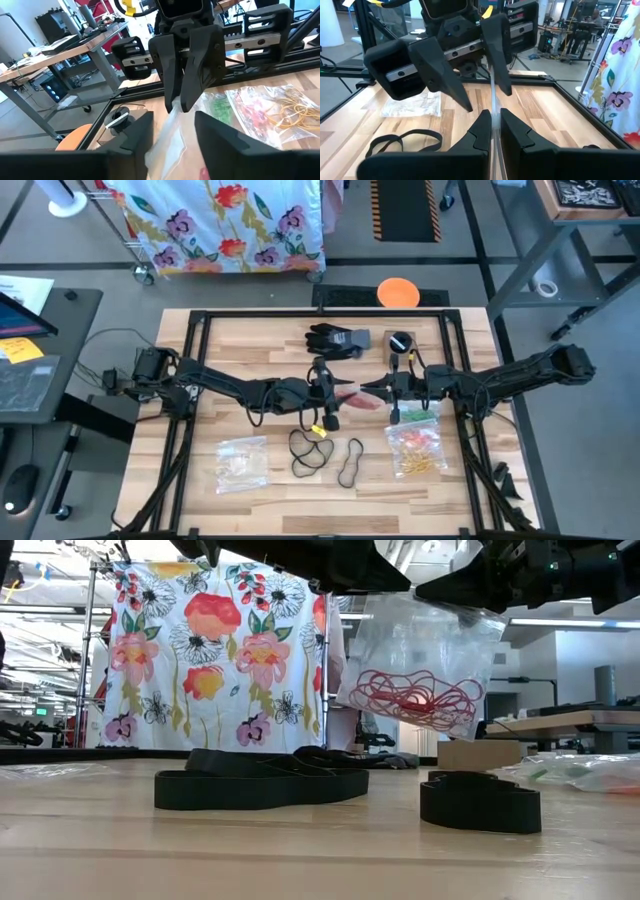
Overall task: Sort rubber bands
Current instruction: Close the transparent zip bag containing the red rubber bands
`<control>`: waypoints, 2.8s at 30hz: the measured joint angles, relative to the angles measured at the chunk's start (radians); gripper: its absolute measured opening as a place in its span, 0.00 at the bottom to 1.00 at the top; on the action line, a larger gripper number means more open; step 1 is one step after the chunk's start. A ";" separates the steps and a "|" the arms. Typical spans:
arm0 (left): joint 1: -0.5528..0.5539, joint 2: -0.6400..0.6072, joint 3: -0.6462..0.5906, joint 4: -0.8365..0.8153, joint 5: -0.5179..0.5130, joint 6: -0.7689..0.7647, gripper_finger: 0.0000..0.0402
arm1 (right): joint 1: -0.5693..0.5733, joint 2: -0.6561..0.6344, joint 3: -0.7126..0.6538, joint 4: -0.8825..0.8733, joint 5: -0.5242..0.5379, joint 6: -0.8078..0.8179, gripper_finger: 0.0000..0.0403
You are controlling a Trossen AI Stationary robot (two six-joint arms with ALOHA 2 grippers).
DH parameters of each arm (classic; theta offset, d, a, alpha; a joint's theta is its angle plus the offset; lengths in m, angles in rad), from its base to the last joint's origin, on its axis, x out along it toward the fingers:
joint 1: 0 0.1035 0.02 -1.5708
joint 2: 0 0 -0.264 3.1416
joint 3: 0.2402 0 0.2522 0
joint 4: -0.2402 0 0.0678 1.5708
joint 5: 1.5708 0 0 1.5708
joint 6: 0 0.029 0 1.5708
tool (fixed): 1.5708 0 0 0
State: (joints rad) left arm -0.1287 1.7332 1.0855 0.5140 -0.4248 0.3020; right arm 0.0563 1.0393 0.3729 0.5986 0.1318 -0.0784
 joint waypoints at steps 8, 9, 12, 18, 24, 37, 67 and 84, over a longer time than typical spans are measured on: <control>0.000 0.000 0.000 -0.001 -0.002 -0.008 0.04 | 0.000 0.000 0.000 0.000 0.000 0.000 0.05; 0.000 0.000 0.000 -0.001 -0.002 -0.008 0.02 | 0.000 0.000 0.000 0.000 0.000 0.000 0.05; 0.000 0.000 0.000 -0.001 -0.024 -0.007 0.01 | 0.000 0.000 0.000 0.001 0.000 0.000 0.05; -0.010 -0.001 0.000 0.001 -0.066 -0.005 0.00 | -0.001 0.000 0.001 0.003 0.001 0.000 0.05; -0.039 -0.041 0.000 -0.049 -0.161 0.002 0.00 | -0.001 0.000 0.003 0.010 0.001 0.000 0.05; -0.103 -0.115 0.000 -0.158 -0.354 0.024 0.00 | 0.000 -0.001 0.002 0.003 0.005 0.000 0.05; -0.192 -0.164 -0.001 -0.189 -0.692 0.095 0.00 | 0.006 0.000 -0.004 0.035 -0.006 0.000 0.10; -0.131 -0.164 0.000 -0.275 -0.306 -0.046 0.00 | 0.028 0.000 -0.003 0.076 0.072 -0.027 0.61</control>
State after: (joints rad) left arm -0.2595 1.5696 1.0855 0.2393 -0.7310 0.2560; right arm 0.0845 1.0393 0.3698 0.6750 0.2039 -0.1055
